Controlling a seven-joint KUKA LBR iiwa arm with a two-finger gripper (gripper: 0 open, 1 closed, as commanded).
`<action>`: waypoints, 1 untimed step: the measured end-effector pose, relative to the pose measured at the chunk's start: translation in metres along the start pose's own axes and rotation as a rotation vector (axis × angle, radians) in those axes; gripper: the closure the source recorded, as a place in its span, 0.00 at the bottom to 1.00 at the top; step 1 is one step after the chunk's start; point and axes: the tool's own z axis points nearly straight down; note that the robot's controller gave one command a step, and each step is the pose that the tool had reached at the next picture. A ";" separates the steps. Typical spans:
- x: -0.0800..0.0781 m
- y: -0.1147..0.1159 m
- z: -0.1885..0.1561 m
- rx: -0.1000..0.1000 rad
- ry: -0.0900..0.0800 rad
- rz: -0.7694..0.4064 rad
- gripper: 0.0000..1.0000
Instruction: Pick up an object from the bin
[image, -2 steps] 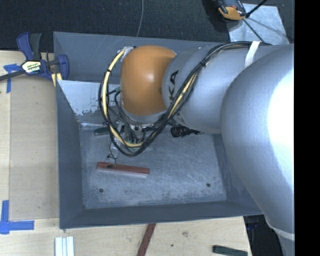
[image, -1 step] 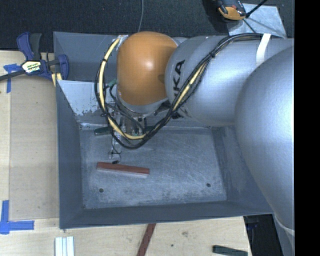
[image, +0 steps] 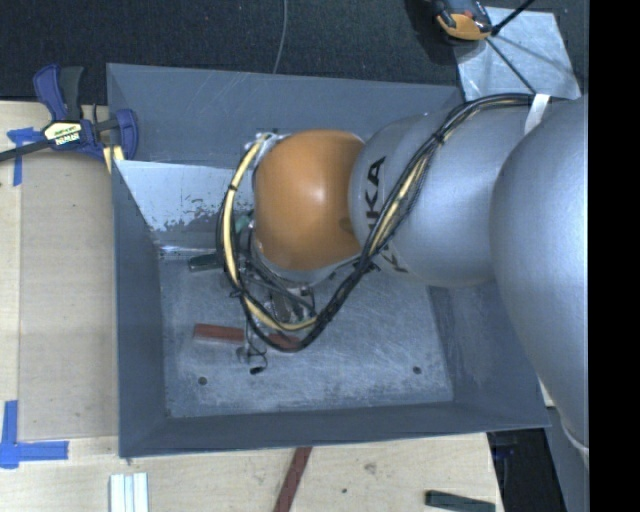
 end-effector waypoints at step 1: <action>0.003 0.011 0.084 0.000 0.006 0.015 1.00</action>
Offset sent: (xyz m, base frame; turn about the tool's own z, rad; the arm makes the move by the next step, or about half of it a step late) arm 0.0000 0.0000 0.0000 0.0000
